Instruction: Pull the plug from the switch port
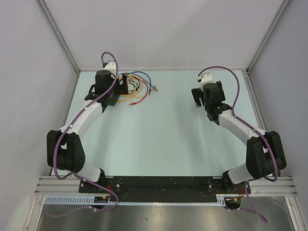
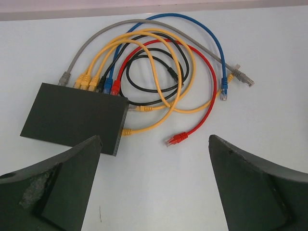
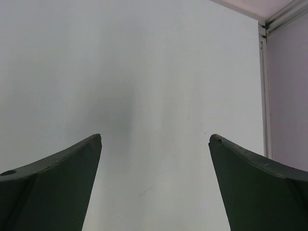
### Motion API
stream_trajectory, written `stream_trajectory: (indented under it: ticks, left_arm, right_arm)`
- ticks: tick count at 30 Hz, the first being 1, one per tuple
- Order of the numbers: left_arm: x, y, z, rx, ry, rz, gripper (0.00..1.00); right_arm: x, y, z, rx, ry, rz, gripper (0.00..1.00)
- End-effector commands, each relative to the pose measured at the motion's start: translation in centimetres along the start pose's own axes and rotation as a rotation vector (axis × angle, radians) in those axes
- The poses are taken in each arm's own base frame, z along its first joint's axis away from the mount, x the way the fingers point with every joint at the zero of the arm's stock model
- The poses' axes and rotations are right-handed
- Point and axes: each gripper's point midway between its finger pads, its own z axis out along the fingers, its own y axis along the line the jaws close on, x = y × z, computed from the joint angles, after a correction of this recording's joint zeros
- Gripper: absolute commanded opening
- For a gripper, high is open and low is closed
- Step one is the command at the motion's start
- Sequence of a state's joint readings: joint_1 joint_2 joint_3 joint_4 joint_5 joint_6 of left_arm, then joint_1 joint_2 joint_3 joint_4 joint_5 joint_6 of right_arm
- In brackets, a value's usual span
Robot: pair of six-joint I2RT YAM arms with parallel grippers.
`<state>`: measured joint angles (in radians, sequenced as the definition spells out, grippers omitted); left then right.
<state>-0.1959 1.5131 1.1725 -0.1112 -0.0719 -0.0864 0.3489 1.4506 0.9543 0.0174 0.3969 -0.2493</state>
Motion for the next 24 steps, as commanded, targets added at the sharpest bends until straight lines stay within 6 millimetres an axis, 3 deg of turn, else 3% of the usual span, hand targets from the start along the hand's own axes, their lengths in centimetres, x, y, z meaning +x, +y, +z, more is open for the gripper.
stream_trajectory:
  ticks: [1, 7, 9, 14, 16, 24]
  left_arm:
    - [-2.6, 0.7, -0.7, -0.026, -0.056, 0.032, 0.99]
    - [-2.9, 0.4, -0.2, -0.011, -0.043, 0.061, 0.99]
    - [-3.0, 0.4, -0.2, -0.028, -0.005, -0.024, 0.98]
    - [-2.2, -2.4, -0.3, 0.105, 0.033, -0.146, 0.97]
    - [-1.2, -2.3, 0.2, 0.094, 0.067, -0.156, 0.96]
    - [0.1, -1.3, 0.7, 0.052, 0.100, -0.112, 0.94]
  right_arm:
    - [-3.2, -0.9, 1.0, 0.034, -0.061, 0.044, 1.00]
    - [-3.8, 1.7, 2.1, -0.133, -0.021, -0.031, 1.00]
    - [-4.0, 2.2, 2.5, -0.171, -0.011, -0.004, 1.00]
    - [-3.4, 2.9, 3.2, -0.244, 0.048, 0.079, 1.00]
    - [-3.2, 3.4, 3.0, -0.274, 0.057, 0.075, 1.00]
    - [-3.8, 3.9, 2.7, -0.305, 0.049, 0.095, 1.00]
